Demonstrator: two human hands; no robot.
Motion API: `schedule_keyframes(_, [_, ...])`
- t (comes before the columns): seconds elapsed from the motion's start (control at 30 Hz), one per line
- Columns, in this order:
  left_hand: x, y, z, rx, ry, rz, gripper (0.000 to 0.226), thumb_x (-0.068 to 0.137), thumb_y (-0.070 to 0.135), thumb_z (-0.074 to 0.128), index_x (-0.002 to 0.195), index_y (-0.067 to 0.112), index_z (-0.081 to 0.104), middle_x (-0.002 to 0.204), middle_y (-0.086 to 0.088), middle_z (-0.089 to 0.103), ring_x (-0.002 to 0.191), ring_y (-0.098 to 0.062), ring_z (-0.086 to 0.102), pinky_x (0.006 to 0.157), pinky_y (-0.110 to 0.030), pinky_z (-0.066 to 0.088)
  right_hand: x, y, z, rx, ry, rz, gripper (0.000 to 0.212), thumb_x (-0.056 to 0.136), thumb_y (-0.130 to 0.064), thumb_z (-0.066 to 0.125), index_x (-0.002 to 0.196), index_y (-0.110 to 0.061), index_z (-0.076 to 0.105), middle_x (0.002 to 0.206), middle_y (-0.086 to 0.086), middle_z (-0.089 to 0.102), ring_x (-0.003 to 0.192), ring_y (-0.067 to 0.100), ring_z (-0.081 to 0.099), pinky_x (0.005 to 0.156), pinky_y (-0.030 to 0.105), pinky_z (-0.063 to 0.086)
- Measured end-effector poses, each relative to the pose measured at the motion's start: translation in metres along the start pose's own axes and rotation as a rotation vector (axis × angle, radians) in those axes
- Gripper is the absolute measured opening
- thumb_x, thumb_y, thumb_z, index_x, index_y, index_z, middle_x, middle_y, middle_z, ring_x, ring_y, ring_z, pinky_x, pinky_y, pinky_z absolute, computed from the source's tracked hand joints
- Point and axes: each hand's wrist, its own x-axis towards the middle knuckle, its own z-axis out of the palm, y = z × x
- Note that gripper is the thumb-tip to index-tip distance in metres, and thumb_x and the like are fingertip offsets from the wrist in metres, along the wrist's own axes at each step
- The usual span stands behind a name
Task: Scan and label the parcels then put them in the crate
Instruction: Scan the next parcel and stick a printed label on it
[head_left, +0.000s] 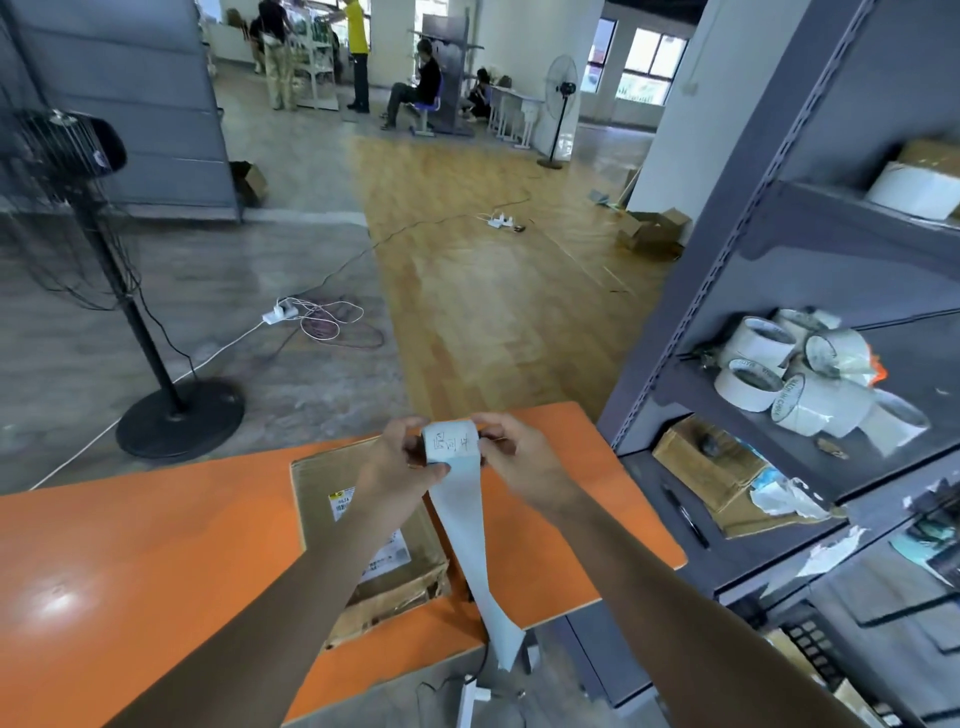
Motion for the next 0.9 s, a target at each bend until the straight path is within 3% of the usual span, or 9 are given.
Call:
schedule_keyframes(0.1, [-0.005, -0.001, -0.001, 0.033, 0.026, 0.047, 0.057, 0.079, 0.009, 0.075, 0.13, 0.022, 0.051, 0.098, 0.009, 0.061, 0.088, -0.004, 0.06, 0.064, -0.011, 0.041, 0.002, -0.001, 0.002, -0.016, 0.023, 0.004, 0.029, 0.098, -0.013, 0.058, 0.125, -0.021, 0.063, 0.106, -0.007, 0.064, 0.104, 0.018, 0.065, 0.096, 0.042, 0.052])
schedule_keyframes(0.47, [-0.015, 0.005, 0.001, 0.113, 0.028, 0.104, 0.058, 0.082, 0.006, 0.069, 0.134, 0.022, 0.047, 0.096, 0.012, 0.059, 0.086, -0.002, 0.057, 0.064, -0.007, 0.042, 0.001, -0.002, 0.001, -0.059, 0.02, 0.025, 0.027, 0.095, -0.022, 0.062, 0.122, -0.023, 0.065, 0.108, -0.003, 0.068, 0.098, 0.015, 0.067, 0.09, 0.043, 0.056])
schedule_keyframes(0.67, [-0.017, 0.006, 0.003, 0.13, 0.034, 0.108, 0.06, 0.082, 0.006, 0.069, 0.137, 0.021, 0.048, 0.095, 0.013, 0.057, 0.088, -0.005, 0.057, 0.068, -0.011, 0.043, -0.003, -0.008, -0.003, -0.073, 0.005, 0.035, 0.011, 0.096, -0.019, 0.061, 0.101, -0.03, 0.062, 0.1, -0.003, 0.07, 0.085, 0.016, 0.072, 0.084, 0.045, 0.058])
schedule_keyframes(0.8, [-0.017, 0.008, 0.005, 0.159, 0.032, 0.103, 0.061, 0.083, 0.007, 0.069, 0.139, 0.019, 0.045, 0.097, 0.009, 0.056, 0.089, -0.008, 0.055, 0.066, -0.011, 0.04, -0.006, -0.011, -0.004, -0.099, 0.011, 0.023, 0.022, 0.096, -0.02, 0.061, 0.086, -0.039, 0.056, 0.095, -0.003, 0.071, 0.082, 0.016, 0.072, 0.082, 0.048, 0.058])
schedule_keyframes(0.9, [-0.015, 0.013, 0.007, 0.156, 0.032, 0.051, 0.059, 0.083, 0.01, 0.07, 0.136, 0.022, 0.046, 0.101, 0.005, 0.057, 0.095, -0.012, 0.054, 0.062, -0.012, 0.036, -0.008, -0.014, -0.005, -0.091, 0.023, 0.01, 0.023, 0.097, -0.017, 0.058, 0.084, -0.036, 0.055, 0.09, -0.004, 0.07, 0.076, 0.016, 0.071, 0.079, 0.047, 0.058])
